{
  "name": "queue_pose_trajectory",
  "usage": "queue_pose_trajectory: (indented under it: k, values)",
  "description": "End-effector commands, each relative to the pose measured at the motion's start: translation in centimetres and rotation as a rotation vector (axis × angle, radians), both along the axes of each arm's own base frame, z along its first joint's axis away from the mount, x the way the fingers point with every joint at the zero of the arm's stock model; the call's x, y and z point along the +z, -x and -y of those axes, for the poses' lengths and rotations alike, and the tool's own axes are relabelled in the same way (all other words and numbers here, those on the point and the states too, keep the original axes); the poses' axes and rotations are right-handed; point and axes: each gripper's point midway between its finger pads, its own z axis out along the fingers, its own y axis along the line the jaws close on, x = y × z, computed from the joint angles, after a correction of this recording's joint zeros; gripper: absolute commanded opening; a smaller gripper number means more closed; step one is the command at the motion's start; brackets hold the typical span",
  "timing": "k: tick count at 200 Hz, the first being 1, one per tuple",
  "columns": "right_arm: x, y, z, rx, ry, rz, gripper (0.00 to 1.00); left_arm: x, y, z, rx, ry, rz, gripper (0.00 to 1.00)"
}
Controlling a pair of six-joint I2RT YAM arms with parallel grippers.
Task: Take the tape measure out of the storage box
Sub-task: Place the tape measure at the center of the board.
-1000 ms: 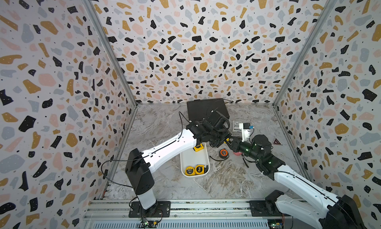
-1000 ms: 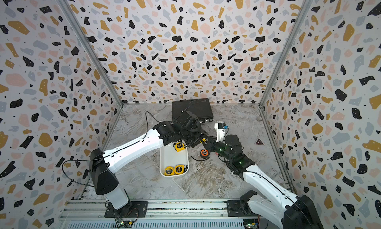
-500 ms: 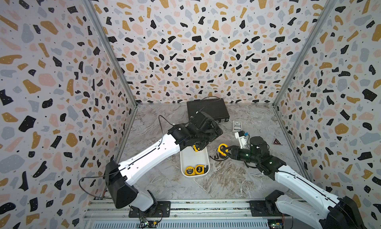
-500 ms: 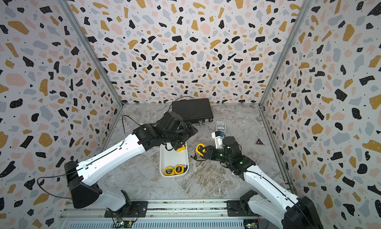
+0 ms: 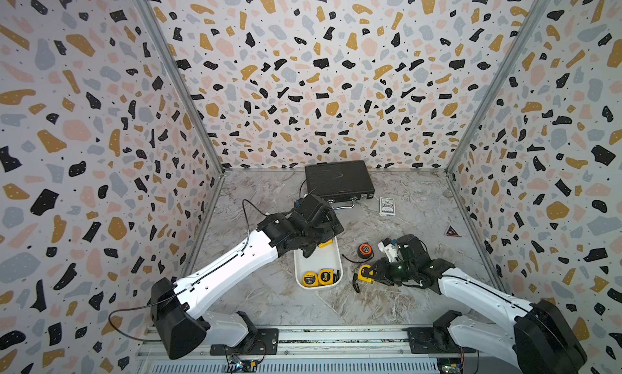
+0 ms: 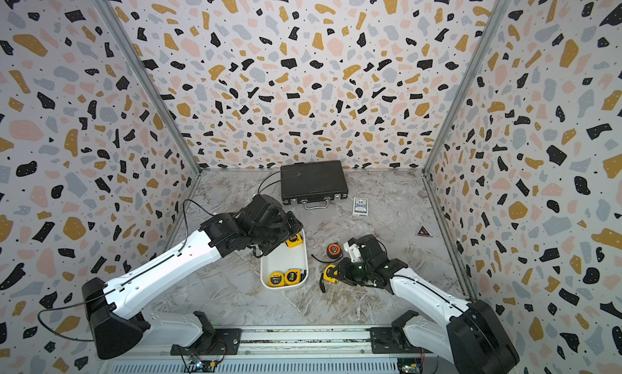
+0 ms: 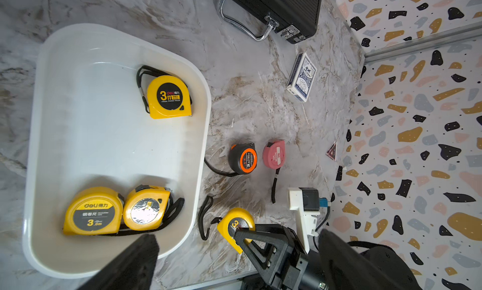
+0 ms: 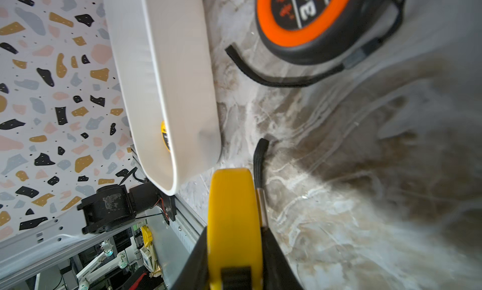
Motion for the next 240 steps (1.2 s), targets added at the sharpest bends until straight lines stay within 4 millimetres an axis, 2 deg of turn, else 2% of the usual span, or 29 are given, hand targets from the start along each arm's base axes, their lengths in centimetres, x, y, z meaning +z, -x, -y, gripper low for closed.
queue_pose_trajectory:
  k: [1,80,104,142,194,240]
  values:
    - [0.0,-0.8,-0.4,-0.008,-0.017,0.021,0.19,0.1,0.2,-0.9,-0.018,-0.029,0.035,1.00]
    - [-3.1,0.0,0.3,0.006,0.058,-0.052,0.24,-1.9,1.4,-2.4,-0.026,-0.075,0.009,1.00]
    - [-3.4,0.4,0.6,0.015,0.079,-0.059,0.34,-2.1,1.4,-2.6,-0.025,-0.085,0.010,1.00]
    - [-3.5,1.0,1.5,0.018,0.127,-0.070,0.56,-2.7,1.5,-2.9,-0.031,-0.119,0.002,1.00]
    - [-3.0,1.7,2.8,0.041,0.202,-0.067,0.76,-3.5,1.3,-3.2,-0.057,-0.180,0.000,1.00]
    - [-1.6,1.4,3.4,0.043,0.238,-0.025,0.89,-5.6,0.3,-3.3,-0.143,-0.343,-0.025,1.00]
